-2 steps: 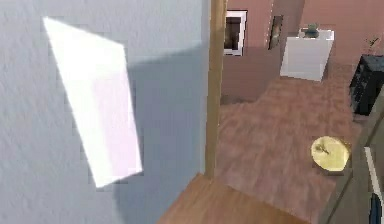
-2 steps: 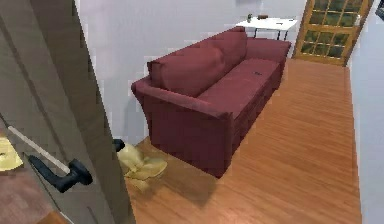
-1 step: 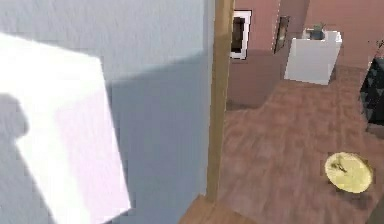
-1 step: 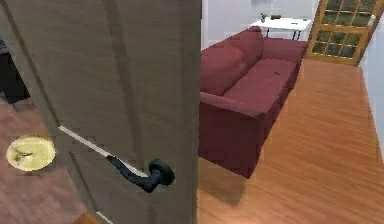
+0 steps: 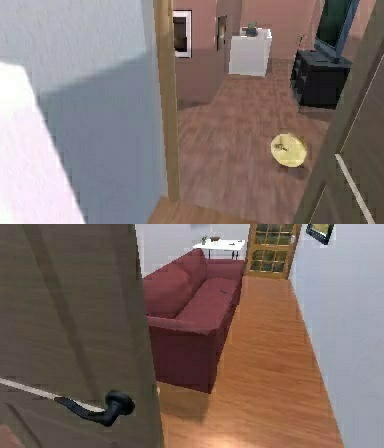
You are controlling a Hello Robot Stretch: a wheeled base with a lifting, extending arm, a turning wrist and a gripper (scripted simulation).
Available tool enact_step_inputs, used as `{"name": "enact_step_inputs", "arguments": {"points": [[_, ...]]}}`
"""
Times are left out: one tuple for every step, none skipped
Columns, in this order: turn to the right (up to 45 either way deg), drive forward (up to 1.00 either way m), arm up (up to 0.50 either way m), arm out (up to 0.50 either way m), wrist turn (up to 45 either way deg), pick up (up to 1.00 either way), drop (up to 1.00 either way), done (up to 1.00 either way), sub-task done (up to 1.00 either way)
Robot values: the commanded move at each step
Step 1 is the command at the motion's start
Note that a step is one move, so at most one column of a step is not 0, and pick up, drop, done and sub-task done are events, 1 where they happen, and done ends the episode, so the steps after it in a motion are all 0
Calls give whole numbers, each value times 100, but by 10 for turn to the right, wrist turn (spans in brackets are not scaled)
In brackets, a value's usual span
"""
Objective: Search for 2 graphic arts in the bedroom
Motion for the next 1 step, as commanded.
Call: {"name": "enact_step_inputs", "arguments": {"points": [[0, 100, 0, 0, 0, 0, 0, 0, 0]]}}
